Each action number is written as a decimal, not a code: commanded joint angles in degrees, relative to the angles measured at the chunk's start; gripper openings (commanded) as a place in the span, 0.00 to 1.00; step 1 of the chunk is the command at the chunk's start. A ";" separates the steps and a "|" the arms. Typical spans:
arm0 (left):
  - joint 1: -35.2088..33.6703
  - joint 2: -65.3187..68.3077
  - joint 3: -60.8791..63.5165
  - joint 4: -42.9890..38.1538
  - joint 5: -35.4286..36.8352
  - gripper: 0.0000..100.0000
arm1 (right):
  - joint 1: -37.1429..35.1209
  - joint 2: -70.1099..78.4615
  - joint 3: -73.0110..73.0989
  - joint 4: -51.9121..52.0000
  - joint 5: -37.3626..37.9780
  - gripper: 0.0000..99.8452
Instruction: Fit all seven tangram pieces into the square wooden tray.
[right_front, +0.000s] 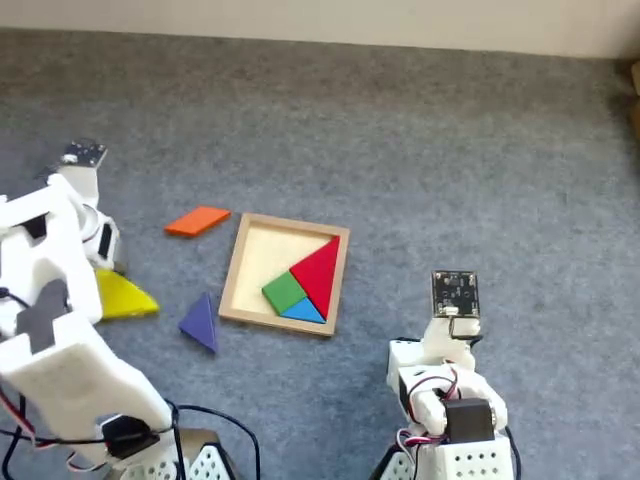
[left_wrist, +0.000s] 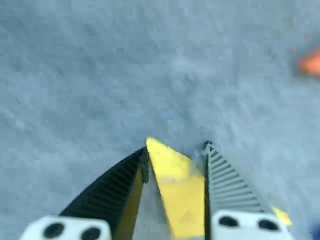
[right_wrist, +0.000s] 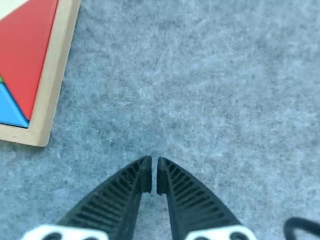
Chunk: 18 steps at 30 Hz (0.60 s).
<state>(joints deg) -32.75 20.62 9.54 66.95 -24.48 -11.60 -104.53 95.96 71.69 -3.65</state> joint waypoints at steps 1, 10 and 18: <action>1.19 -12.35 3.91 3.69 0.35 0.18 | 0.75 -1.27 7.78 0.40 -0.35 0.03; -0.92 -34.86 18.51 5.80 0.44 0.31 | 0.75 -1.27 7.78 0.40 -0.35 0.03; -6.81 -40.66 28.18 1.23 -3.78 0.31 | 0.75 -1.27 7.78 0.40 -0.35 0.03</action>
<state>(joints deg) -36.18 -17.45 35.65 71.96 -26.33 -11.60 -104.53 95.96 71.69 -3.65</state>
